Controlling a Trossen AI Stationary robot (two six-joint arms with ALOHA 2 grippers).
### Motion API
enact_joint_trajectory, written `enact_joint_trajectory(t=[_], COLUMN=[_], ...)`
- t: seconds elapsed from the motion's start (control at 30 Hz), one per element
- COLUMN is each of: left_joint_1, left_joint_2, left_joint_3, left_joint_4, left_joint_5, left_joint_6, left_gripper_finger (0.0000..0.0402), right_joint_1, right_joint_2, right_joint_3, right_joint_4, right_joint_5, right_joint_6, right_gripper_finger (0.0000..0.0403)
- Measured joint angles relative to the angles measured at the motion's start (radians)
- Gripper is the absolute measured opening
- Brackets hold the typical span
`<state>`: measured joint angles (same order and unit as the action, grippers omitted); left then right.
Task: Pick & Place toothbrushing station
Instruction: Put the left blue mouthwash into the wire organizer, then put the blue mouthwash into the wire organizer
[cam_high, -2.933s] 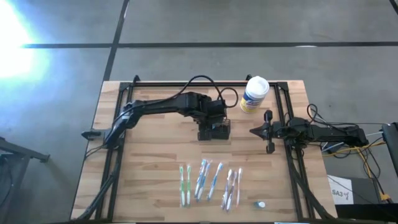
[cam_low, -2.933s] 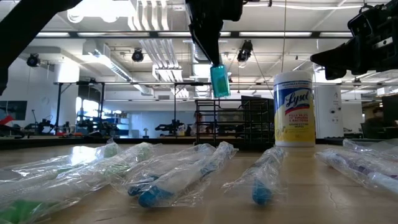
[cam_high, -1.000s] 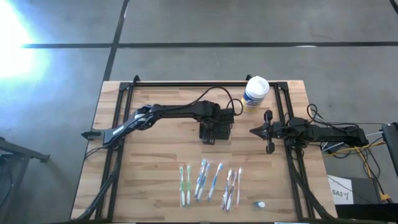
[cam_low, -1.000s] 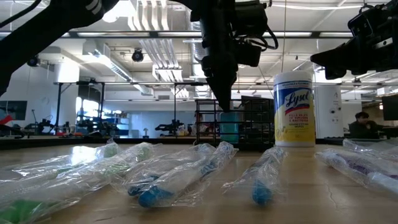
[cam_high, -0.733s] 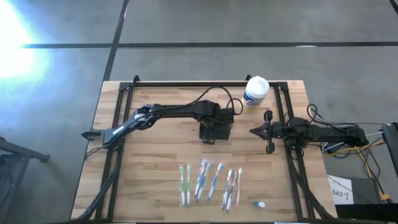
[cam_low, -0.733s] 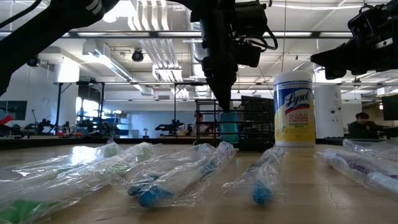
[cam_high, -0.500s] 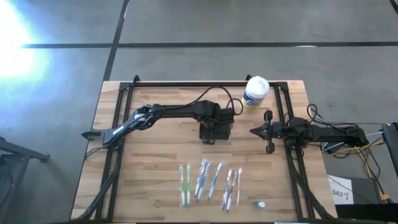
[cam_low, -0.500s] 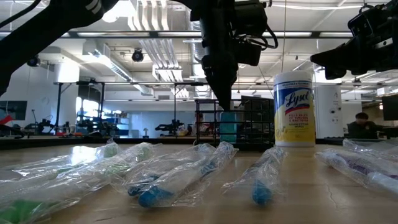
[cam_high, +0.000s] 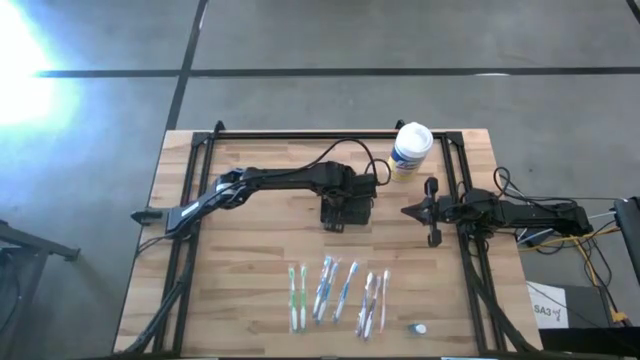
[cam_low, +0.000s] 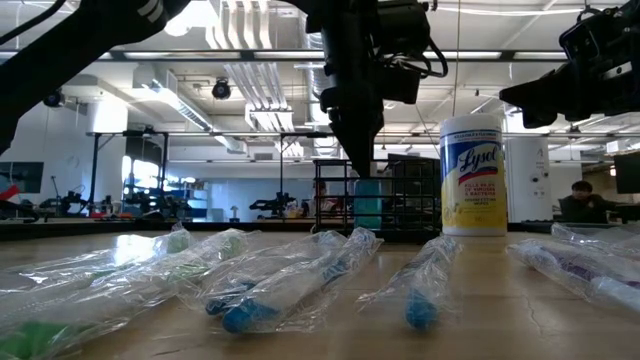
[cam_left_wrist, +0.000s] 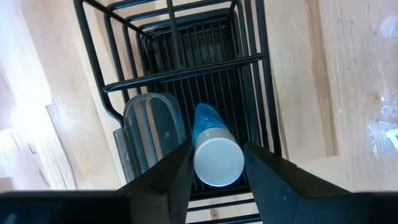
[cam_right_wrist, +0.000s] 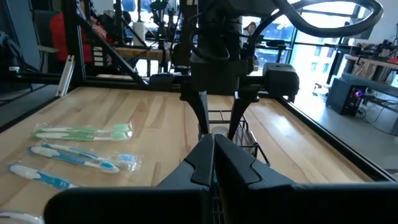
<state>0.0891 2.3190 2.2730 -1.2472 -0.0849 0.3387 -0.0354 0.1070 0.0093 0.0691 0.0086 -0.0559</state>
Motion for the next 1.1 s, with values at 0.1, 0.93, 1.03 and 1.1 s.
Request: enact_joint_trajectory(t=[0.1,0.93,1.03,1.1], left_joint_1=[0.000,0.001,0.001,-0.001], left_joint_2=[-0.001,-0.120,-0.195,-0.263], left_joint_3=[0.000,0.077,0.060,0.013], left_joint_4=[0.000,-0.122,-0.110,-0.066], left_joint_5=[0.000,0.006,0.070,0.106], left_joint_6=[0.014,-0.020,-0.053,-0.072], left_gripper_finger=[0.0155,0.0154,0.0141,0.0126], right_joint_1=[0.000,0.000,0.000,0.000], right_joint_2=[0.000,0.000,0.000,0.000], right_joint_3=[0.000,0.000,0.000,0.000], right_joint_4=[-0.008,-0.007,-0.008,-0.008], right_joint_5=[0.000,0.000,0.000,-0.001], right_joint_6=[0.000,-0.004,0.000,0.000], right_gripper_finger=[0.0008,0.0008,0.0008,0.0008])
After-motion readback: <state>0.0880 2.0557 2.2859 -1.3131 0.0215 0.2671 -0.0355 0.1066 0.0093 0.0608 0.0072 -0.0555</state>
